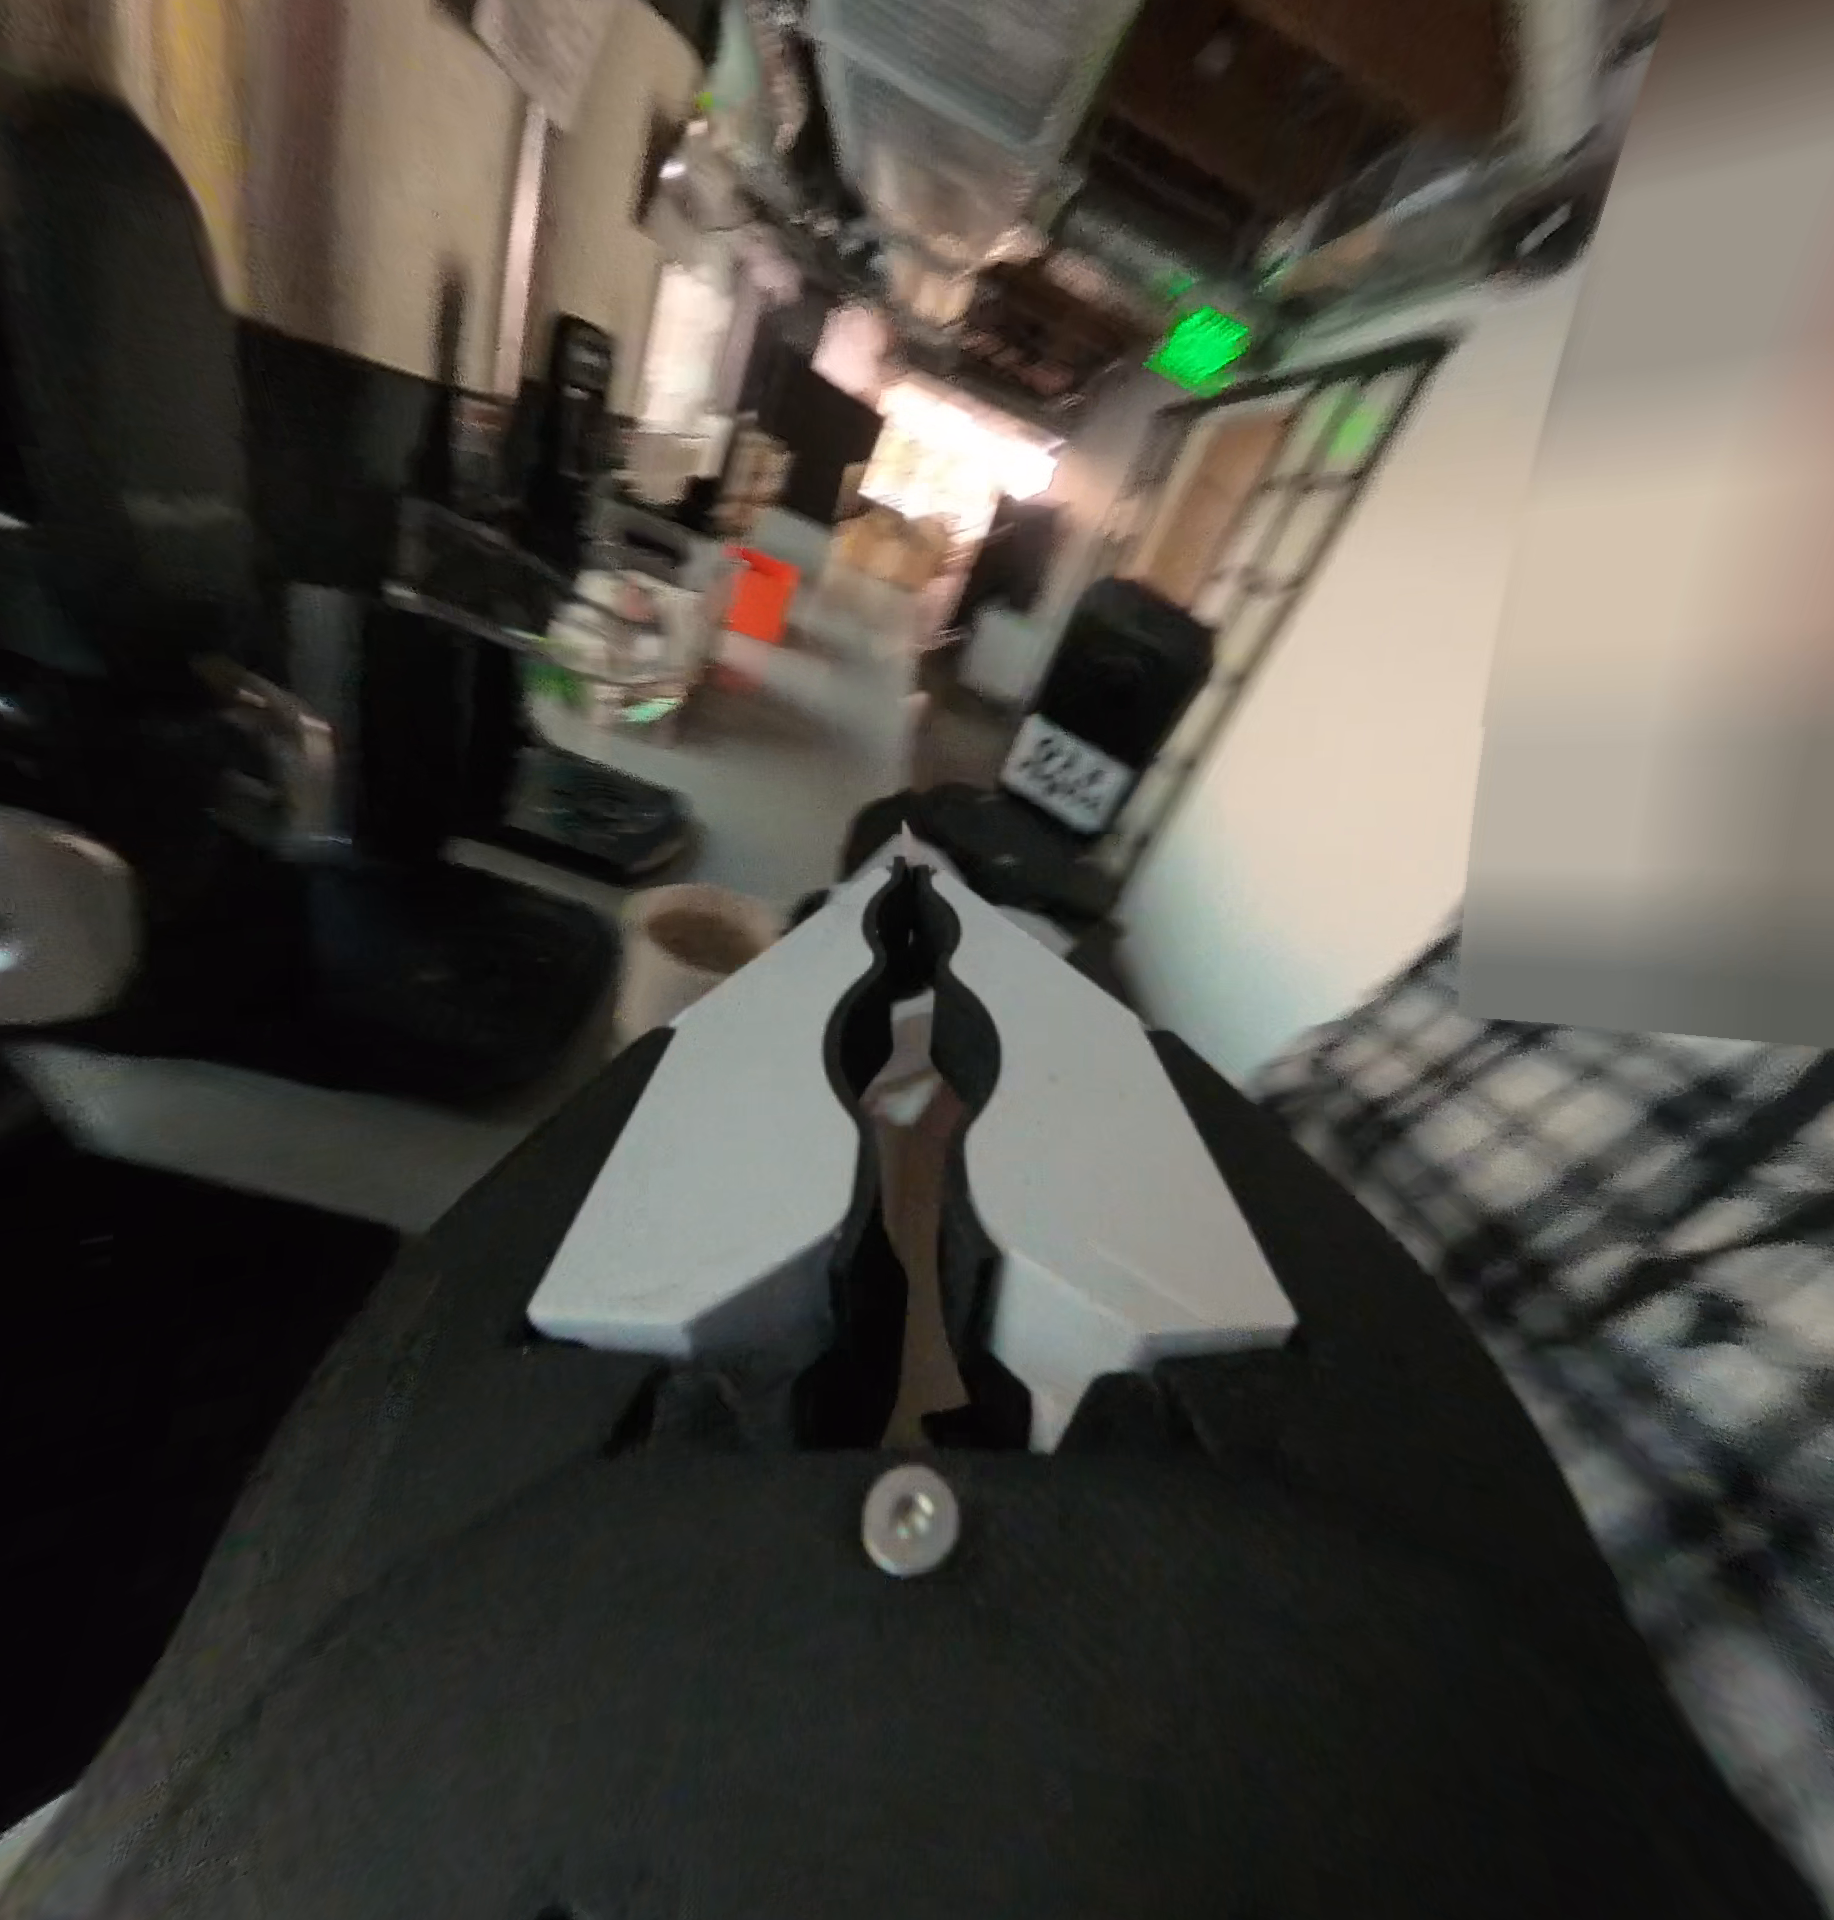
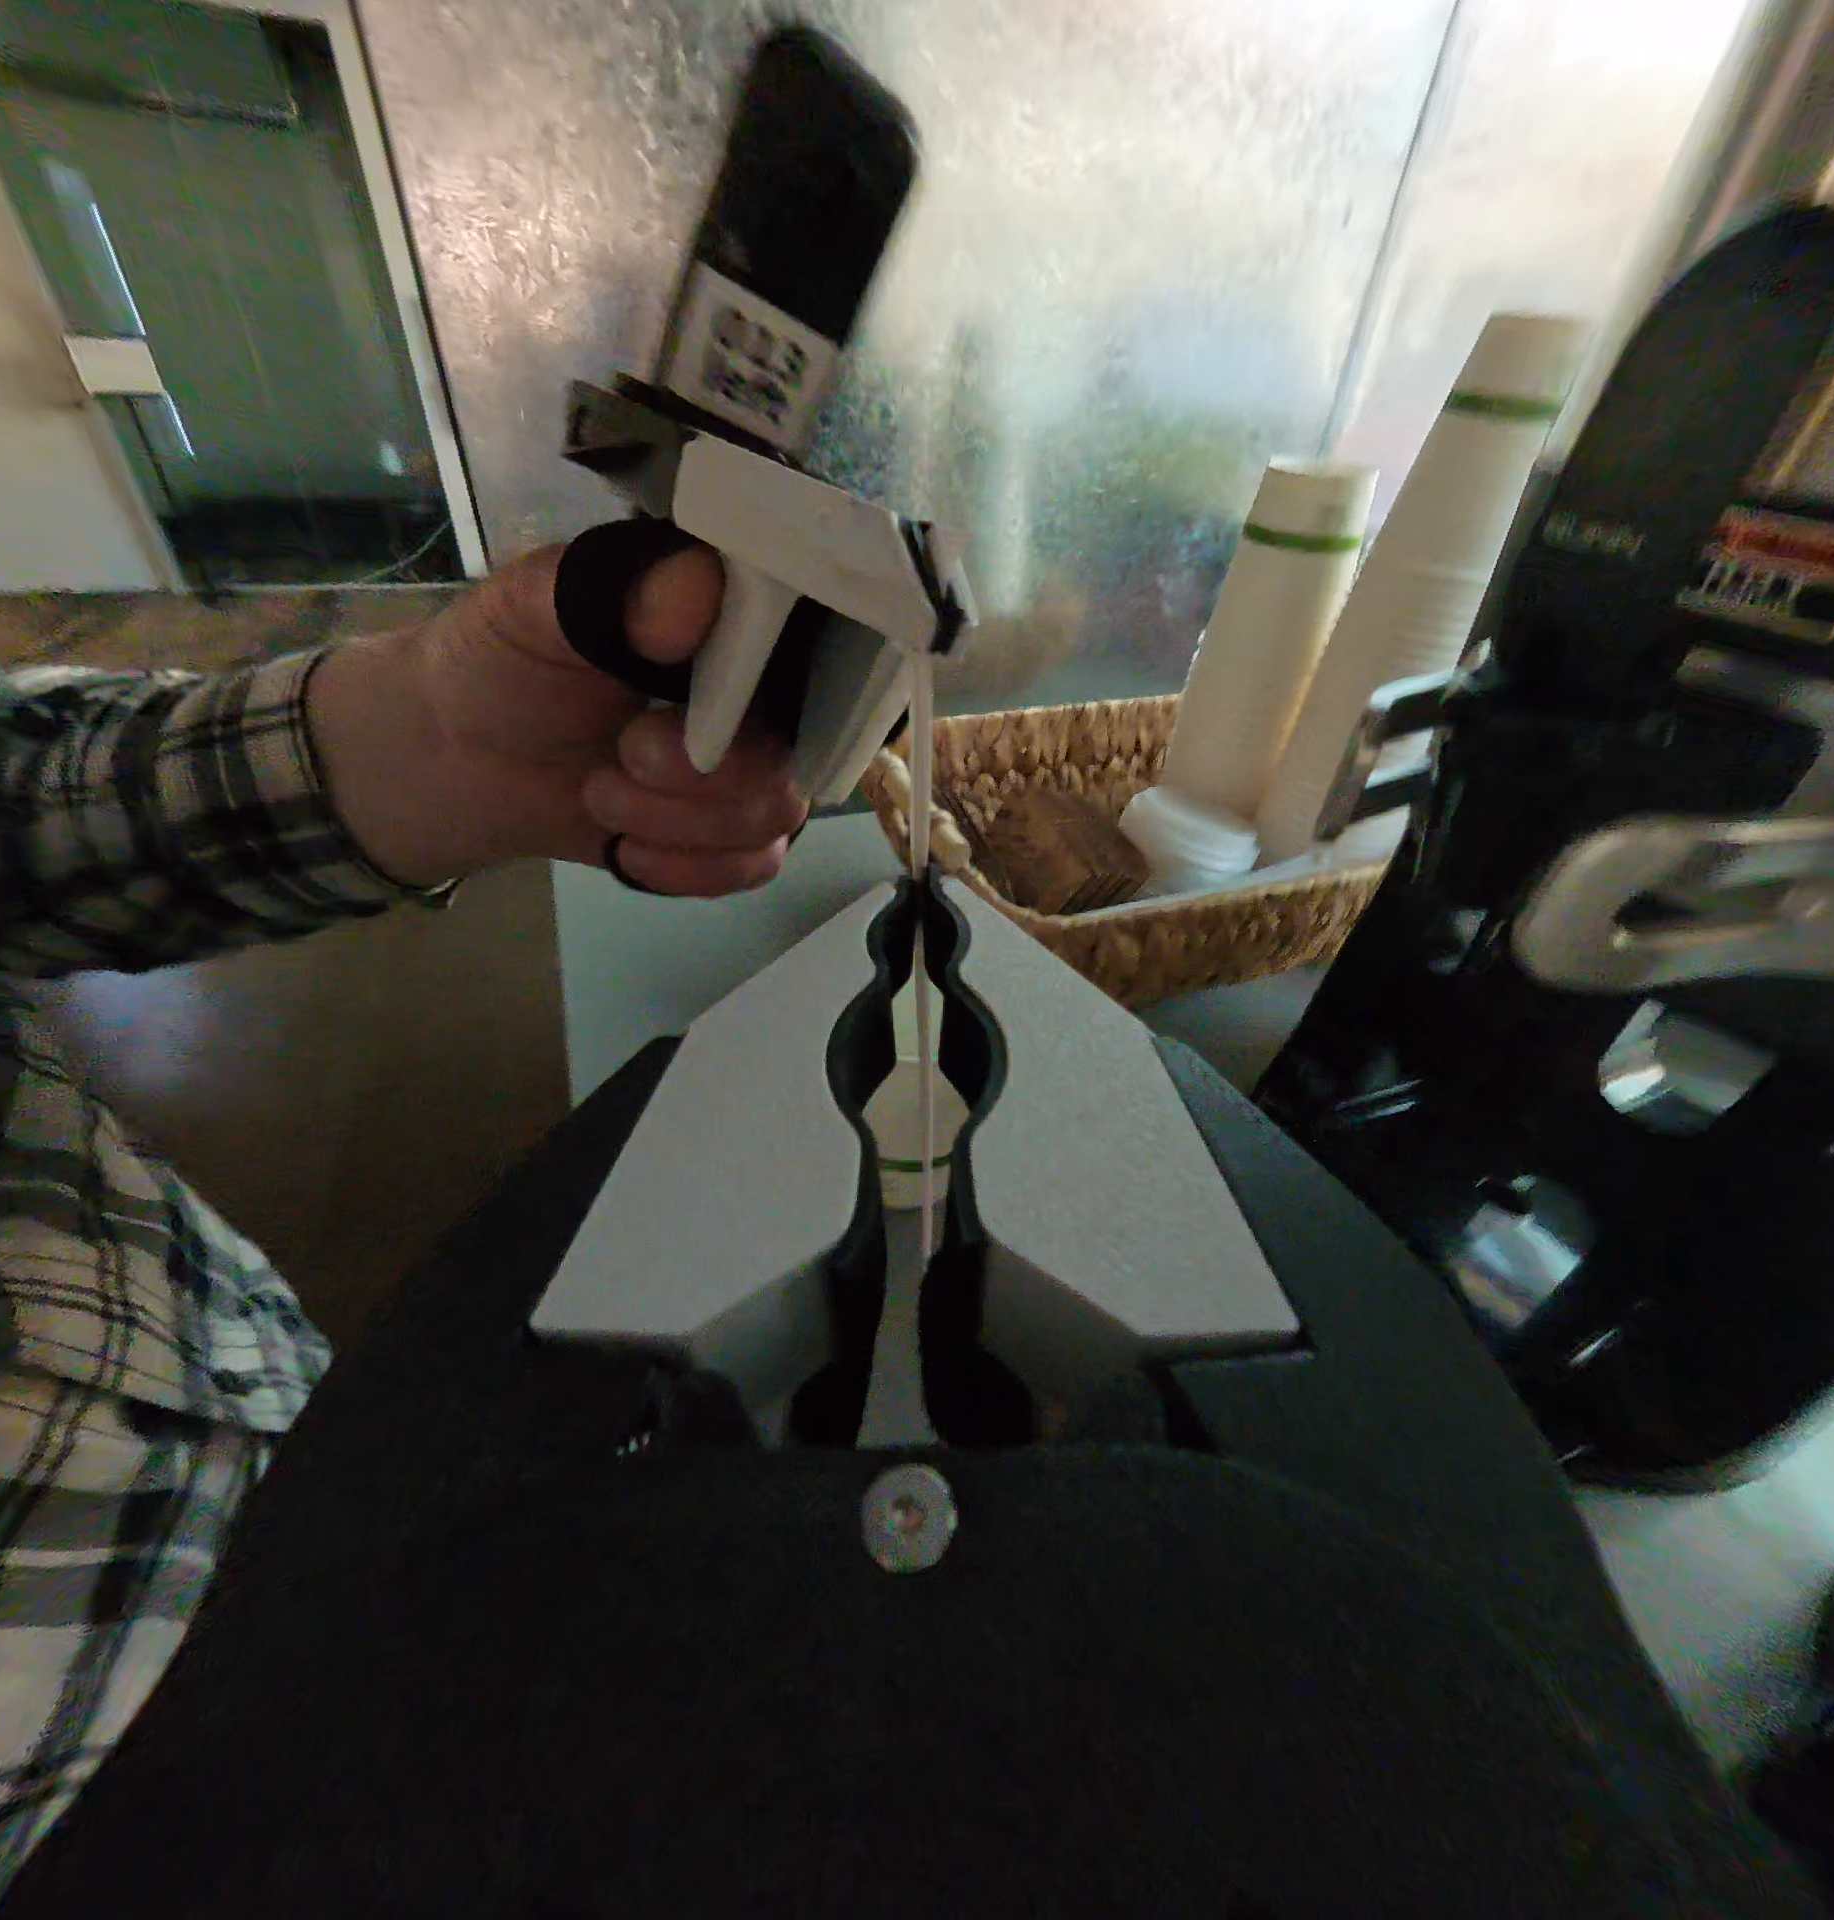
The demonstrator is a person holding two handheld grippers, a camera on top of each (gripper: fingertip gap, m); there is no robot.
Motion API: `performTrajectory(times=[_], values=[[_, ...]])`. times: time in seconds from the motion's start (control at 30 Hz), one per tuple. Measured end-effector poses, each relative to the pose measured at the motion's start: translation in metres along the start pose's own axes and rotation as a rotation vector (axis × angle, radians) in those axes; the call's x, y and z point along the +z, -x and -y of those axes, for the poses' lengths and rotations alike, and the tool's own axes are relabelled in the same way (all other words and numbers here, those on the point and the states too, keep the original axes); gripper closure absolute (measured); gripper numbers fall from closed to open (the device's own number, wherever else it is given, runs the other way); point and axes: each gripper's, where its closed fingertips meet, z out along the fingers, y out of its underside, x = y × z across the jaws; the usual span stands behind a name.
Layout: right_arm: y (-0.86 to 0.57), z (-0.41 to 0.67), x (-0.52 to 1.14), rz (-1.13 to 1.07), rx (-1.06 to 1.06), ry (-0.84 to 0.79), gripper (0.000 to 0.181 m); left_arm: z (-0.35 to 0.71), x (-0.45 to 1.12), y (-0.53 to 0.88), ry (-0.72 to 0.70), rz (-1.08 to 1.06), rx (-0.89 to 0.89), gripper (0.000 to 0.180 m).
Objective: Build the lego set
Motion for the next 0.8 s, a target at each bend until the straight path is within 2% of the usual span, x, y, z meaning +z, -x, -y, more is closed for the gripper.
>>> performTrajectory(times=[0.2,0.3,0.4,0.53,0.63,0.7,0.73,0.8], values=[[-0.004,-0.006,-0.008,0.008,0.18,-0.035,0.181,-0.003,-0.002,0.019,0.124,0.399,0.504,0.18],[-0.002,0.002,-0.011,-0.008,0.198,-0.083,0.181,0.003,-0.004,0.021,0.061,0.457,0.504,0.18],[-0.004,0.007,-0.014,-0.028,0.249,-0.167,0.181,0.006,-0.007,0.02,-0.067,0.39,0.33,0.18],[-0.001,0.003,-0.015,-0.042,0.259,-0.186,0.181,0.002,-0.008,0.021,-0.105,0.341,0.217,0.18],[0.001,0.003,-0.015,-0.044,0.303,-0.219,0.181,0.001,-0.007,0.021,-0.083,0.429,0.316,0.18],[0.002,0.007,-0.014,-0.026,0.376,-0.266,0.181,0.004,-0.007,0.021,-0.052,0.566,0.519,0.18],[0.002,0.009,-0.014,-0.014,0.424,-0.301,0.181,0.007,-0.006,0.018,-0.061,0.594,0.549,0.18],[0.001,0.009,-0.012,0.028,0.532,-0.357,0.181,0.007,-0.006,0.019,0.029,0.729,0.762,0.18]])
